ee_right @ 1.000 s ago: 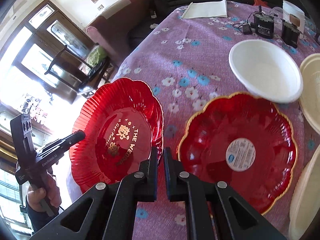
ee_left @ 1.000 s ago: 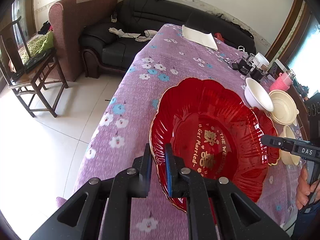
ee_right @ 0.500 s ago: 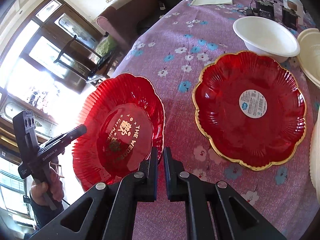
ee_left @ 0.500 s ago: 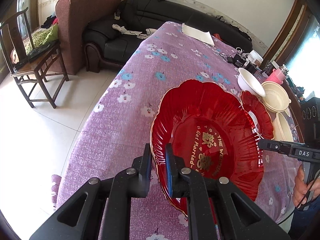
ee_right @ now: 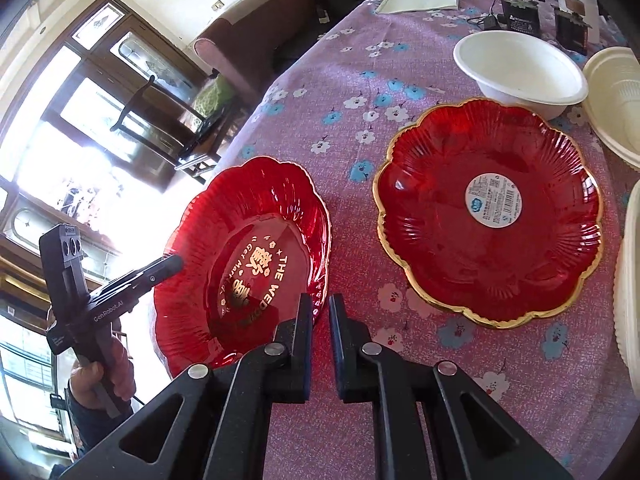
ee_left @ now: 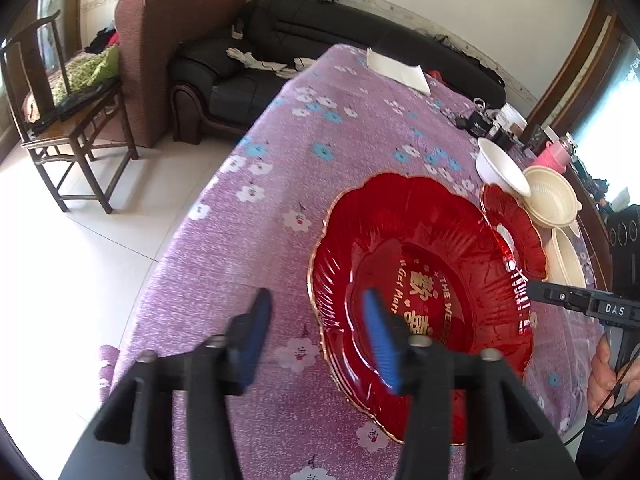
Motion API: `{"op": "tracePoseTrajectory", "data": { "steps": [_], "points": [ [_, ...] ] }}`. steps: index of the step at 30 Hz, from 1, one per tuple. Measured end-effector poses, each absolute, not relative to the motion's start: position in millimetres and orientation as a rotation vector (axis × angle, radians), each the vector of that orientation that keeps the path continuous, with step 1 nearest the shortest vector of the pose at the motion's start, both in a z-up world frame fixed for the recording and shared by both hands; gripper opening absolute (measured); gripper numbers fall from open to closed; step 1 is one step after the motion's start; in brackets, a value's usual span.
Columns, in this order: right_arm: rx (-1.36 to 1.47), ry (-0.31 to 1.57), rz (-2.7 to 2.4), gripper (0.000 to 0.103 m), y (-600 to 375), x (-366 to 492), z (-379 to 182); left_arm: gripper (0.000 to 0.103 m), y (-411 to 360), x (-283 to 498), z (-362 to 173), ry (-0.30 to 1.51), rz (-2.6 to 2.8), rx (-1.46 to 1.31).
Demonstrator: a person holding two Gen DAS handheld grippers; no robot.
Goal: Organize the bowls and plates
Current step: 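Move the left gripper to the smaller red plate and grasp its rim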
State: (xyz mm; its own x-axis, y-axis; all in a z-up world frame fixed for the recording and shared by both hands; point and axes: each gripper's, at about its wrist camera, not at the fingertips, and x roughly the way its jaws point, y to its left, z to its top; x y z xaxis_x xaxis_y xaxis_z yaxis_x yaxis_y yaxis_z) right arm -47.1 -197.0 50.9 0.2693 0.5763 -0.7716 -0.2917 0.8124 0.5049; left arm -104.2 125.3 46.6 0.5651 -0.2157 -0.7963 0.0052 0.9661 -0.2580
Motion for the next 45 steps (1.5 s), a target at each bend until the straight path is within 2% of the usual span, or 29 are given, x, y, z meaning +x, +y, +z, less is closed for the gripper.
{"op": "tracePoseTrajectory", "data": {
  "steps": [6,8,14,22,24,27,34,36,38,40,45],
  "points": [
    [0.313,1.062,0.528,0.011,-245,-61,67,0.06,132,-116,74,0.892,-0.147,-0.268],
    [0.349,1.032,0.477,0.011,-273,-61,68,0.072,120,-112,88,0.872,-0.176,-0.259],
    [0.458,0.981,0.361,0.011,-333,-54,78,0.073,36,-80,116,0.884,-0.318,-0.174],
    [0.472,1.012,0.316,0.011,-352,-41,76,0.073,-47,-20,97,1.031,-0.366,-0.143],
    [0.438,1.028,0.299,0.018,-348,-31,74,0.073,-65,-9,88,1.07,-0.357,-0.099],
    [0.387,1.063,0.29,0.037,-345,-15,70,0.074,-85,2,75,1.111,-0.357,-0.05],
    [0.297,1.105,0.267,0.037,-340,13,66,0.076,-101,27,60,1.127,-0.301,0.072],
    [0.282,1.117,0.265,0.037,-341,20,66,0.073,-99,34,57,1.132,-0.307,0.062],
    [0.259,1.128,0.26,0.035,-340,25,66,0.054,-100,40,54,1.145,-0.309,0.064],
    [0.232,1.152,0.272,0.034,-338,31,64,0.046,-102,44,49,1.163,-0.313,0.07],
    [0.111,1.219,0.293,0.033,-325,45,58,0.046,-102,56,39,1.191,-0.277,0.111]
  ]
}}
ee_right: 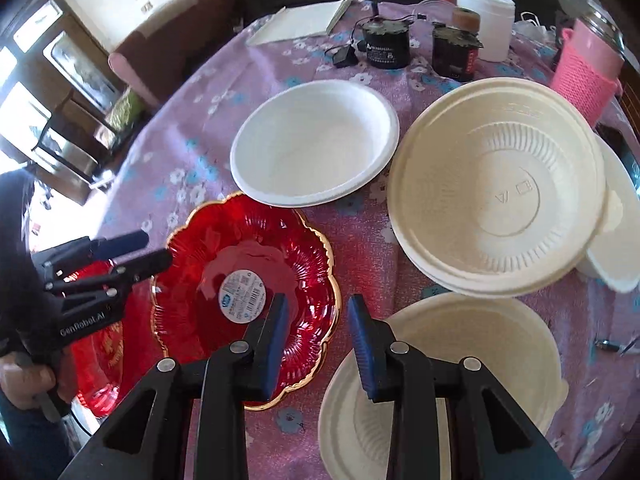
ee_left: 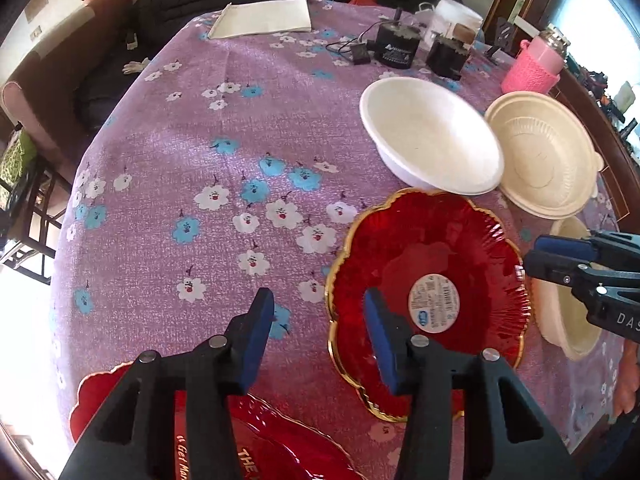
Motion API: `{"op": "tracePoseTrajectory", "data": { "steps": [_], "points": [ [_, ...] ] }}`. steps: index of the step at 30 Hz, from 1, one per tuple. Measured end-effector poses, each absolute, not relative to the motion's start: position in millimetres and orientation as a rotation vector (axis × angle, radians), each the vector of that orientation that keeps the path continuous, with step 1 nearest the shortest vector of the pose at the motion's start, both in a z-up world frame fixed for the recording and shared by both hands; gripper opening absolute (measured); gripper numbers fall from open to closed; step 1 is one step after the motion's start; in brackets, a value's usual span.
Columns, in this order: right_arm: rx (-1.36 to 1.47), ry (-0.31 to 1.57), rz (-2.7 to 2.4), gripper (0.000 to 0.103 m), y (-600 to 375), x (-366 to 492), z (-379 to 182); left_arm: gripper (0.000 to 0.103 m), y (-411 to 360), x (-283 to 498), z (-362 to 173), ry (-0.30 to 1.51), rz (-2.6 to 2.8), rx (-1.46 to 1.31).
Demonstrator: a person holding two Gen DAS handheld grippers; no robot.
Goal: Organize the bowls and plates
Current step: 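Move the left gripper to the smaller red plate and grasp its rim, then lift the smaller red plate and lower it onto the large red plate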
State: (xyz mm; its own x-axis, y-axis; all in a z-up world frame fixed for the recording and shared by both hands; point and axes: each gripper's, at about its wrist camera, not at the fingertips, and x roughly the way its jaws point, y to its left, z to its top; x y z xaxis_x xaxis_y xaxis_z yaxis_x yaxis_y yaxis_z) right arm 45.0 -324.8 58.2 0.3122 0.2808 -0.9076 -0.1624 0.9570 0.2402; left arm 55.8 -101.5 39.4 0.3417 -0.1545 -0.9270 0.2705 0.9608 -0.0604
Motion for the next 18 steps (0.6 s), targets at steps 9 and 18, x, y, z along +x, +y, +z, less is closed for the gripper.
{"op": "tracePoseTrajectory", "data": {
  "steps": [9,18],
  "points": [
    [0.019,1.324,0.352,0.017,-317,52,48,0.014,-117,57,26,1.233,-0.349,0.188],
    [0.059,1.327,0.319,0.012,-324,48,39,0.014,-119,54,27,1.215,-0.352,0.171]
  ]
}}
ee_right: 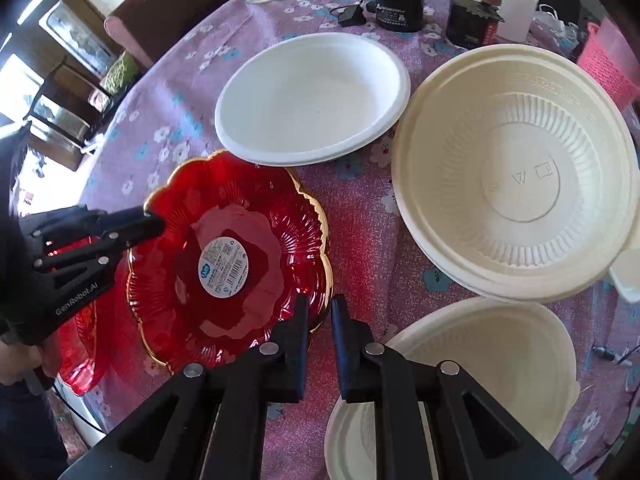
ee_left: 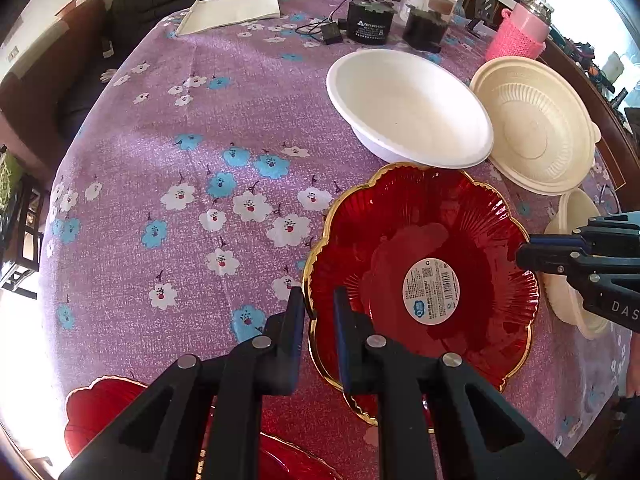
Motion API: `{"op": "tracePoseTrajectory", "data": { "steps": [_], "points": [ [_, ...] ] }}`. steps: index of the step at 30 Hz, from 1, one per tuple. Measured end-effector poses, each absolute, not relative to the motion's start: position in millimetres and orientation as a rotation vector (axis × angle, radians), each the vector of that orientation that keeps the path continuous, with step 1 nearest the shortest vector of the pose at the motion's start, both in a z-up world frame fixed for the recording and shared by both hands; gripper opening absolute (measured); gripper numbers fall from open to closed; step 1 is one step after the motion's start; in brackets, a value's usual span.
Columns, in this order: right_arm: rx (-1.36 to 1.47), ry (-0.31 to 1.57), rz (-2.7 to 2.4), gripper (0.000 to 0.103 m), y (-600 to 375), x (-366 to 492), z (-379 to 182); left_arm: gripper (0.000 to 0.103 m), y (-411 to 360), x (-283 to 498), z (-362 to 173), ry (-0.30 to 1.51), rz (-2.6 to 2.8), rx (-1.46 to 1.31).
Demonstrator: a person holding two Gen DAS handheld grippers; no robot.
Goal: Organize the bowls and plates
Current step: 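Lift the smaller red plate and lower it onto the large red plate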
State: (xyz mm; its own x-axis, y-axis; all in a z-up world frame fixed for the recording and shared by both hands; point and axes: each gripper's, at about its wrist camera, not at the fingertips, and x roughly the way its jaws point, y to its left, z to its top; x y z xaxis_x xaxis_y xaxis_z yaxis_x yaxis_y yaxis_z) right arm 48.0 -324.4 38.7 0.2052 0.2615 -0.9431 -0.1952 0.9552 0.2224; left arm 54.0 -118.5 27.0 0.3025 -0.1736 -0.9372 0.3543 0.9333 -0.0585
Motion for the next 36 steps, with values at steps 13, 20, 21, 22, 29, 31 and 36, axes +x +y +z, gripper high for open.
{"op": "tracePoseTrajectory", "data": {
  "steps": [13,20,21,22,29,31,36],
  "points": [
    [0.208,1.238,0.315,0.01,-347,30,65,0.014,-123,43,56,1.153,-0.354,0.165],
    [0.256,1.185,0.332,0.01,-350,18,83,0.014,-120,38,73,1.12,-0.357,0.147],
    [0.265,1.177,0.335,0.01,-351,17,86,0.014,-120,38,74,1.116,-0.357,0.146],
    [0.276,1.166,0.341,0.011,-352,15,90,0.014,-118,36,78,1.11,-0.359,0.143],
    [0.328,1.113,0.39,0.011,-351,0,115,0.014,-104,21,103,1.062,-0.365,0.136],
    [0.328,1.105,0.411,0.011,-344,-5,121,0.014,-99,15,108,1.049,-0.363,0.139],
    [0.324,1.102,0.449,0.011,-328,-11,125,0.014,-78,1,120,1.023,-0.345,0.132]
  ]
}}
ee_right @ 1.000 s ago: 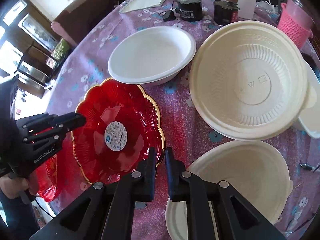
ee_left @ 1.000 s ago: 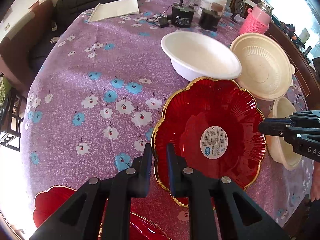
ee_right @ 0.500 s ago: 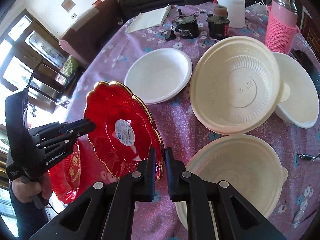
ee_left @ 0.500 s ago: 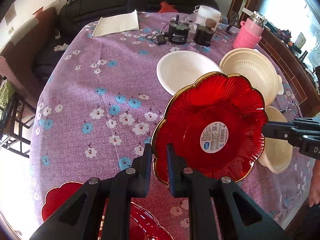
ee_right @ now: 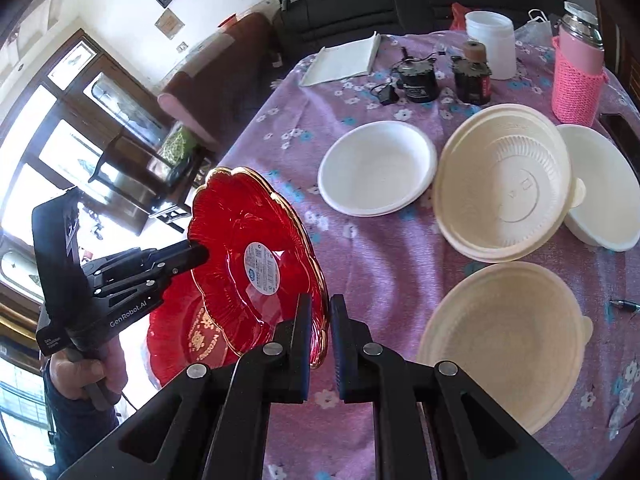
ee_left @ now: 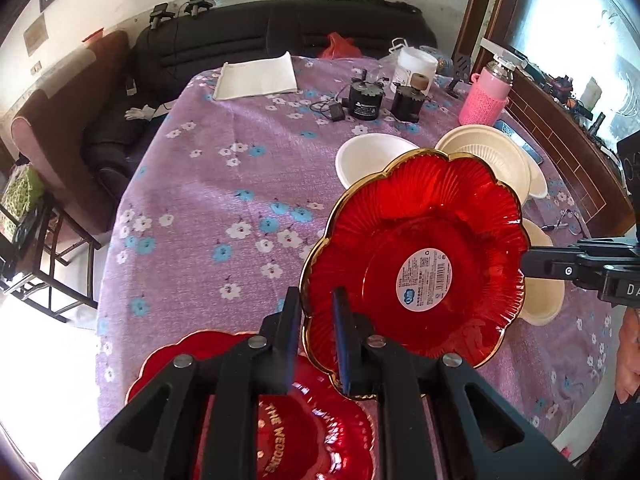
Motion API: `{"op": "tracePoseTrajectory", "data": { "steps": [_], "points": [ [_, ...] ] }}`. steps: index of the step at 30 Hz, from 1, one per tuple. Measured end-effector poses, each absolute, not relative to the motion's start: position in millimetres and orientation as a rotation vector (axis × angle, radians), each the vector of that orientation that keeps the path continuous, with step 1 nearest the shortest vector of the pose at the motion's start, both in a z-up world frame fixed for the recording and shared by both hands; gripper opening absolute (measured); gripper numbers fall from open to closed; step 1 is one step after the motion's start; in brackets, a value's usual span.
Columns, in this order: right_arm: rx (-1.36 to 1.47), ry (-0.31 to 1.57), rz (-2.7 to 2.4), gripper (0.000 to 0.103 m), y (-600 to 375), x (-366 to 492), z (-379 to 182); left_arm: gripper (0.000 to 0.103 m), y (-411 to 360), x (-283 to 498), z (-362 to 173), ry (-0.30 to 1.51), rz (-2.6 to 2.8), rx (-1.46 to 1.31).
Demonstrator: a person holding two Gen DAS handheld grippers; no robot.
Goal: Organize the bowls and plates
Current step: 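Lift the smaller red plate and lower it onto the large red plate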
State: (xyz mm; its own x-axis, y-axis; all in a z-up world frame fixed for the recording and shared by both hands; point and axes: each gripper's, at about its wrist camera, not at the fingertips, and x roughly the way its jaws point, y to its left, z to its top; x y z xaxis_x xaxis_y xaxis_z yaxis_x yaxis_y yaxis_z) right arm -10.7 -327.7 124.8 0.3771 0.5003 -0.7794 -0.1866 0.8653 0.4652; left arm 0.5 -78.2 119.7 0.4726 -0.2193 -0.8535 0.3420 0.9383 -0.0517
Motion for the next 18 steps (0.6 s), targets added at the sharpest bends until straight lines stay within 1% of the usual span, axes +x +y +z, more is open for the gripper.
{"op": "tracePoseTrajectory", "data": {
  "steps": [12,18],
  "points": [
    [0.295,1.13,0.585,0.011,-261,-23,119,0.015,2,-46,127,0.993,-0.272,0.078],
    [0.293,1.178,0.651,0.011,-223,-23,99,0.015,39,-64,107,1.038,-0.213,0.067]
  ]
}}
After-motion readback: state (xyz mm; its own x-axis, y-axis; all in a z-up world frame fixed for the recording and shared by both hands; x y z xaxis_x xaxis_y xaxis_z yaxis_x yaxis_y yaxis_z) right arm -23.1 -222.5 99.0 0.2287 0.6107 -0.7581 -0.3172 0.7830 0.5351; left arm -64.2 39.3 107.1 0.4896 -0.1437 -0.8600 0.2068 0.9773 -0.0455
